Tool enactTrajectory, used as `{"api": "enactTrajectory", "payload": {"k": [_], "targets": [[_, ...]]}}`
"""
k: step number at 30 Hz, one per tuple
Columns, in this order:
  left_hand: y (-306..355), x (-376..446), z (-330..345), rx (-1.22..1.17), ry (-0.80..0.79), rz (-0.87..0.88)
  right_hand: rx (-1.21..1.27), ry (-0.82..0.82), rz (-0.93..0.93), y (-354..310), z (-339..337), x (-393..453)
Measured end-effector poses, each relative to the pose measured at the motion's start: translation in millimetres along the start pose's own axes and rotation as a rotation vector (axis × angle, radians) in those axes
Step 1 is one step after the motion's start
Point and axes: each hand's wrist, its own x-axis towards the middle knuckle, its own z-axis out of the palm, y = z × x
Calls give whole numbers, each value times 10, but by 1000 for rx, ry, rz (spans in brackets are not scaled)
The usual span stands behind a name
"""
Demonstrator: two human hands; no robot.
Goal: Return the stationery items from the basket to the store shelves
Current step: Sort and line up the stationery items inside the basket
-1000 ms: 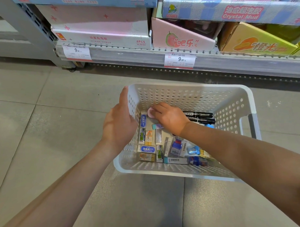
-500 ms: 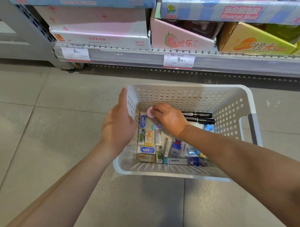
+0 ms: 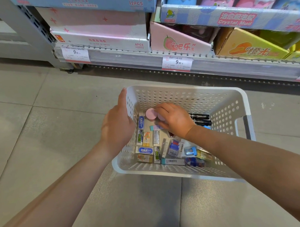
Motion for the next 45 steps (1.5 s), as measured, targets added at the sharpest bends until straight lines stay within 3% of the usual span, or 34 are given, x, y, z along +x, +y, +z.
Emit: {"api": "enactTrajectory", "payload": {"k": [12, 32, 37, 41, 43, 45], "targets": [[7, 7, 6, 34, 7, -6, -37, -180, 278, -30, 23, -76], [-19, 10, 36, 26, 4, 21, -12, -200, 250, -48, -3, -62], [-27, 33, 36, 67, 15, 5, -66, -150, 193, -68, -85, -87], [-21, 33, 36, 79, 24, 10, -82, -3, -2, -124, -174, -118], [-21, 33, 38, 89, 30, 7, -39, -102, -151, -191, -182, -132], [-22, 34, 40, 97, 36, 6, 18, -307, -264, -286, -153, -137]]}}
